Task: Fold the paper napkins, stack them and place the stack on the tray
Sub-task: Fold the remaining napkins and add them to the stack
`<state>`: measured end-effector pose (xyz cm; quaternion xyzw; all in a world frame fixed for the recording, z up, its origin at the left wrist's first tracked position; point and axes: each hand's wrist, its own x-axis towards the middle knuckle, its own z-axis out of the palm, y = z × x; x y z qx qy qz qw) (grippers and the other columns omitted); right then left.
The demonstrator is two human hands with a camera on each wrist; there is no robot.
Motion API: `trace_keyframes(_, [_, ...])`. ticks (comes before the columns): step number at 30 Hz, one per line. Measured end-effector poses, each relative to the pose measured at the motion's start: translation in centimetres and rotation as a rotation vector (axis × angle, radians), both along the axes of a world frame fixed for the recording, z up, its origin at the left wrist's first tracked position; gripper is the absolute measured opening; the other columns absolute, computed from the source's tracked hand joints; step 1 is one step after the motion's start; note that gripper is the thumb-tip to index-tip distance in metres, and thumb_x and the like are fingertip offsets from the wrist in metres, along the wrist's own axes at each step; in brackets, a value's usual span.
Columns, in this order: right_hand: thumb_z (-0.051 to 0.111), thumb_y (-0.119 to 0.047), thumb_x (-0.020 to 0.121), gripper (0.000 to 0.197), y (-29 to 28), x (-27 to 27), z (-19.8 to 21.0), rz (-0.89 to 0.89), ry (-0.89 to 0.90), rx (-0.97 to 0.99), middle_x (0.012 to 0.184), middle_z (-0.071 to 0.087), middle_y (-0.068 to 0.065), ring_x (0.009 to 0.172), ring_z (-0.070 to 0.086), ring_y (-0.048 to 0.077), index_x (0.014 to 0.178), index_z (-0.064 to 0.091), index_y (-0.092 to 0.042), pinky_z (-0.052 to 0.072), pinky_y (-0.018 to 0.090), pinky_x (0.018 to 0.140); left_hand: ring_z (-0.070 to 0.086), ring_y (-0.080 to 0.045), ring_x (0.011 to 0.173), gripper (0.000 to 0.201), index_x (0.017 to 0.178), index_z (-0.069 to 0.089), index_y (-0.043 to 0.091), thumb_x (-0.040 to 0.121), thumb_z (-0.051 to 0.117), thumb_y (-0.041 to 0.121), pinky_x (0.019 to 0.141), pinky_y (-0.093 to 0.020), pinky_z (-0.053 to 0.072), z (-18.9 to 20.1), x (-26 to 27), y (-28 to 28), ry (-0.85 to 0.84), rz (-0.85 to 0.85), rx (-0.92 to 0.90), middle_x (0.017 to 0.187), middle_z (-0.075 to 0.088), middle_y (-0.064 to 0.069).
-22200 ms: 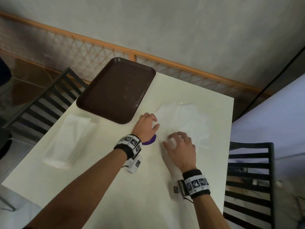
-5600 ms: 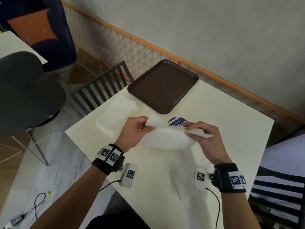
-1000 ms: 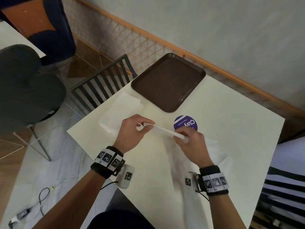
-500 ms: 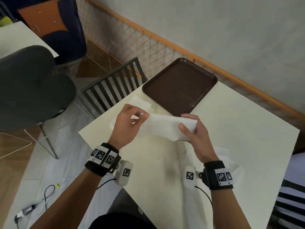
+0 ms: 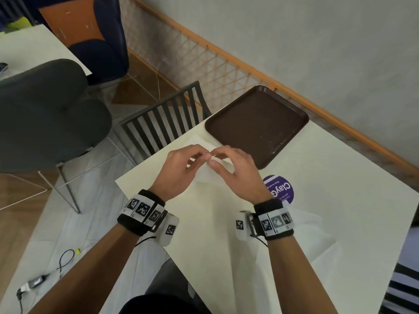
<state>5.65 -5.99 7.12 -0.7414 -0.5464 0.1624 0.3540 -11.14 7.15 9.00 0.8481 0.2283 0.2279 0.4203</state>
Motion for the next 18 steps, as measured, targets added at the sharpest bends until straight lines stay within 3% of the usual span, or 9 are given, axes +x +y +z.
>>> trace_keyframes(3, [0.063,-0.043,0.109,0.024,1.9,0.9,0.0,0.055,0.018,-0.015,0.096,0.072,-0.013,0.091,0.061,0.006,0.104,0.073,-0.022,0.043,0.028,0.082,0.069,-0.005,0.095,0.015,0.107,0.078,0.018,0.106,0.065,0.026,0.080,-0.014,0.053,-0.3,-0.6,1.7,-0.022,0.103,0.083,0.101,0.074,0.013])
trace_keyframes(7, [0.071,-0.032,0.106,0.013,2.3,3.7,0.0,0.028,0.252,-0.035,0.094,0.076,-0.013,0.092,0.067,0.001,0.097,0.077,-0.024,0.047,0.020,0.084,0.068,0.002,0.089,0.015,0.106,0.079,0.020,0.105,0.066,0.027,0.074,-0.008,0.052,-1.3,-2.8,3.6,-0.039,0.325,0.053,0.097,0.073,0.013])
trace_keyframes(10, [0.076,-0.031,0.102,0.006,4.2,5.4,-0.6,-0.075,0.378,-0.013,0.098,0.077,-0.006,0.094,0.070,0.010,0.100,0.079,-0.025,0.054,0.033,0.088,0.070,-0.002,0.084,0.012,0.103,0.075,0.026,0.106,0.064,0.026,0.072,-0.024,0.062,-2.9,-4.0,4.2,-0.042,0.451,-0.094,0.090,0.074,0.011])
trace_keyframes(12, [0.079,-0.030,0.099,0.003,6.1,6.0,-0.9,-0.065,0.409,-0.048,0.100,0.077,-0.007,0.099,0.071,0.013,0.102,0.079,-0.028,0.055,0.038,0.092,0.071,-0.003,0.089,0.012,0.108,0.071,0.027,0.106,0.062,0.035,0.078,-0.035,0.065,-4.2,-4.3,4.6,-0.018,0.490,-0.159,0.097,0.074,0.011])
trace_keyframes(14, [0.082,-0.028,0.097,0.006,8.2,5.8,-0.8,0.024,0.358,-0.117,0.101,0.078,-0.011,0.103,0.071,0.010,0.102,0.080,-0.028,0.053,0.033,0.096,0.065,0.000,0.107,0.036,0.124,0.063,0.027,0.101,0.063,0.055,0.089,-0.034,0.063,-5.1,-4.4,4.9,0.016,0.491,-0.190,0.121,0.067,0.011])
trace_keyframes(16, [0.085,-0.029,0.095,0.007,10.3,5.1,-0.3,0.121,0.278,-0.176,0.101,0.079,-0.015,0.103,0.071,0.004,0.101,0.081,-0.027,0.052,0.026,0.096,0.052,-0.001,0.125,0.067,0.144,0.051,0.030,0.092,0.067,0.069,0.102,-0.023,0.048,-5.4,-4.1,5.4,0.079,0.461,-0.162,0.142,0.050,0.014])
trace_keyframes(18, [0.086,-0.029,0.093,0.009,12.0,4.3,0.7,0.200,0.208,-0.240,0.097,0.078,-0.018,0.098,0.070,-0.001,0.100,0.082,-0.026,0.048,0.012,0.086,0.040,0.001,0.133,0.077,0.150,0.045,0.035,0.087,0.073,0.071,0.105,-0.018,0.034,-5.2,-3.5,6.1,0.156,0.373,-0.147,0.145,0.043,0.023])
